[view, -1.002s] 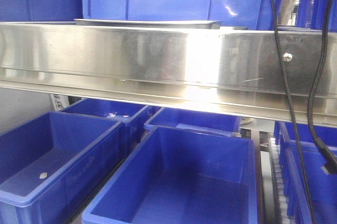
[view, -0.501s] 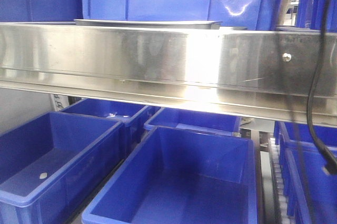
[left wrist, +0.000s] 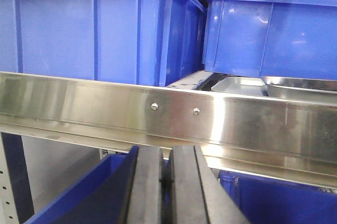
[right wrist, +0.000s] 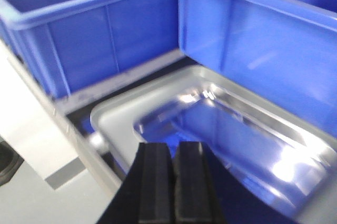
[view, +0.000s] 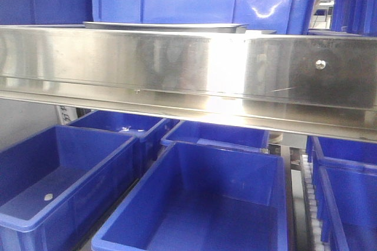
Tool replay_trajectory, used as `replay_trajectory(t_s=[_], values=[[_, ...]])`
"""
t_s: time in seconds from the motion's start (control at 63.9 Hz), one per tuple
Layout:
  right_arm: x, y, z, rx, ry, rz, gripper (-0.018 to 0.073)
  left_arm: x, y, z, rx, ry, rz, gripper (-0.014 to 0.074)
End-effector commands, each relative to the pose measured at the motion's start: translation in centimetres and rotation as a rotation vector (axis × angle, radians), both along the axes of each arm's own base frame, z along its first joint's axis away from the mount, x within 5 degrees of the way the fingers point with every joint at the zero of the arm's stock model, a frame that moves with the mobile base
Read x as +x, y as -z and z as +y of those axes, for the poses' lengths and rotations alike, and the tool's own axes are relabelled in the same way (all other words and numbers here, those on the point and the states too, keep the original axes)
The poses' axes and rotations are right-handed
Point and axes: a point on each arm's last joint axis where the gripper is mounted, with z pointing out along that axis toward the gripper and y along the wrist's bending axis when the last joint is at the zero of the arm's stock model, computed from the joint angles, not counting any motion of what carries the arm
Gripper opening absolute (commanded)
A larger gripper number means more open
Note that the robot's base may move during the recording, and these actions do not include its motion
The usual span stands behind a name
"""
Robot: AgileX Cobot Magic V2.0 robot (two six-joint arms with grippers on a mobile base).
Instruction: Stack silver trays without gaps
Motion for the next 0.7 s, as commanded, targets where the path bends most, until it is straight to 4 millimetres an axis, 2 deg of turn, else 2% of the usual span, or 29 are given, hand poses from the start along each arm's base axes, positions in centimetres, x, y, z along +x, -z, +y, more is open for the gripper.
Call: replay_trajectory(t_s=[0.0,0.063,0.219,0.423,0.548,0.689], values=[[-2.4,0.2,-1.9,0.017,-0.015,-0.053,-0.0075,-0.1,-0.2,0.0,-0.003,0.003,-0.024,0.0011],[-4.4,0.6,-3.4,0.044,-0.024,-0.088,-0.0075,-0.1,-0.2,0.0,-0.003,0.003,-0.024,0.0011],[-8.7,3.3,-7.2,0.088,-0.020,-0.170,-0.0075,-0.1,-0.2,0.0,-0.003,0.003,-0.024,0.0011],[-12.7,7.3,-13.0,0.087,0.174,-0.331,-0.0075,-0.1,-0.3,0.0,-0.002,0.003,-0.030,0.0011],[-14.6,9.1,-15.2,-0.011,0.310,-0.445,-0.0075,-0.1,-0.3,0.0,-0.002,0.003,-0.030,0.0011],[-16.6,11.5,-16.7,-0.043,0.460,-0.486,-0.0075,-0.1,-0.3,0.0,-0.002,0.003,-0.030,0.0011]])
